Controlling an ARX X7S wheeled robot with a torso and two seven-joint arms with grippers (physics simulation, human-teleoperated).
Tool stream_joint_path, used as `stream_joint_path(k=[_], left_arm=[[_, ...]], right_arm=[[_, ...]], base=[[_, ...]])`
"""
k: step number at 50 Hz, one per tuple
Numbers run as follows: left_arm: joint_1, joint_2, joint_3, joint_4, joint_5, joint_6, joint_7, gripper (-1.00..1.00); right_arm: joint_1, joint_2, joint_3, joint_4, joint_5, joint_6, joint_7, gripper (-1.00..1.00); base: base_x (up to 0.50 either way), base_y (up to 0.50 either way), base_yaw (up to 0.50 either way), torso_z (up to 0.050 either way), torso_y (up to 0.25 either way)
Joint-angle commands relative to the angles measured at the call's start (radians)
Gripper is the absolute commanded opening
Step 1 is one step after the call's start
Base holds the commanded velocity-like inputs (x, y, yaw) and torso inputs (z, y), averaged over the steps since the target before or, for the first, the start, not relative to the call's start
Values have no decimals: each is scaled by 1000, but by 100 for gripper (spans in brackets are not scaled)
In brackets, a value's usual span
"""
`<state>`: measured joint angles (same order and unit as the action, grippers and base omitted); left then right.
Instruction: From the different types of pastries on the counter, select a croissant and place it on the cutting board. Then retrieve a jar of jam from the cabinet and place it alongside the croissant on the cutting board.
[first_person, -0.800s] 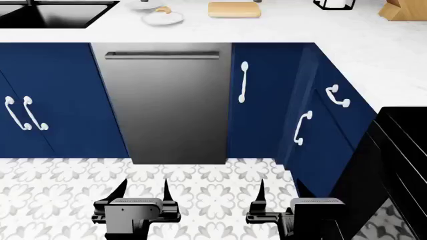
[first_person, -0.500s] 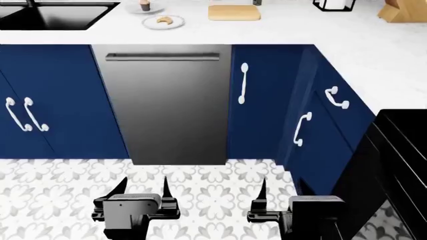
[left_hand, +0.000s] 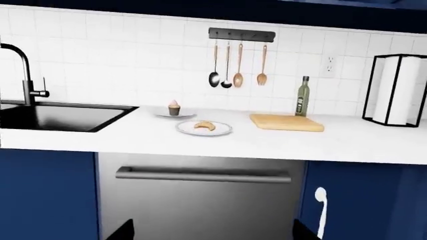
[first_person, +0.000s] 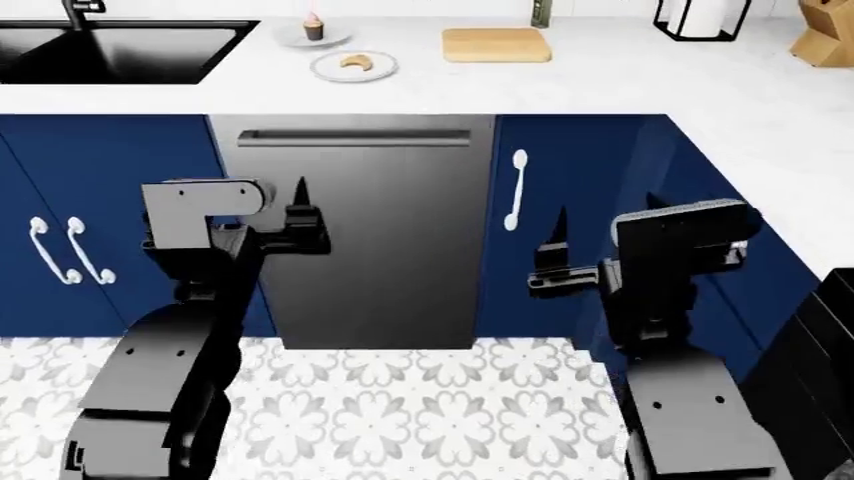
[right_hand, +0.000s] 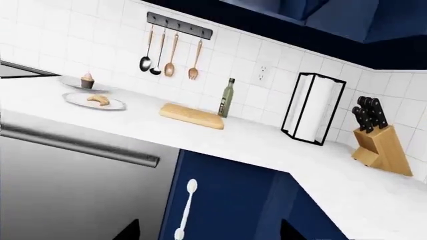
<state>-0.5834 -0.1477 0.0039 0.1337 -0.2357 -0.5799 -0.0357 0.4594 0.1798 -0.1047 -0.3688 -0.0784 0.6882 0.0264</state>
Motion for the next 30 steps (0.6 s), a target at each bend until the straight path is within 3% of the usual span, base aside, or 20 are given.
stream_joint_path(k=[1, 3, 30], left_arm=[[-203, -26, -6, -11, -44, -150, -5, 100], [-211, -26, -11, -22, -41, -147, -13, 100], [-331, -33, -14, -140, -75, -197, -12, 100]], right_arm=[[194, 37, -16, -59, 0, 198, -52, 100], [202, 35, -18, -56, 7, 209, -60, 100], [281, 59, -45, -27, 9, 225, -67, 100]], base=[[500, 0, 0, 50, 0], [500, 0, 0, 49, 0], [500, 63, 0, 0, 0]])
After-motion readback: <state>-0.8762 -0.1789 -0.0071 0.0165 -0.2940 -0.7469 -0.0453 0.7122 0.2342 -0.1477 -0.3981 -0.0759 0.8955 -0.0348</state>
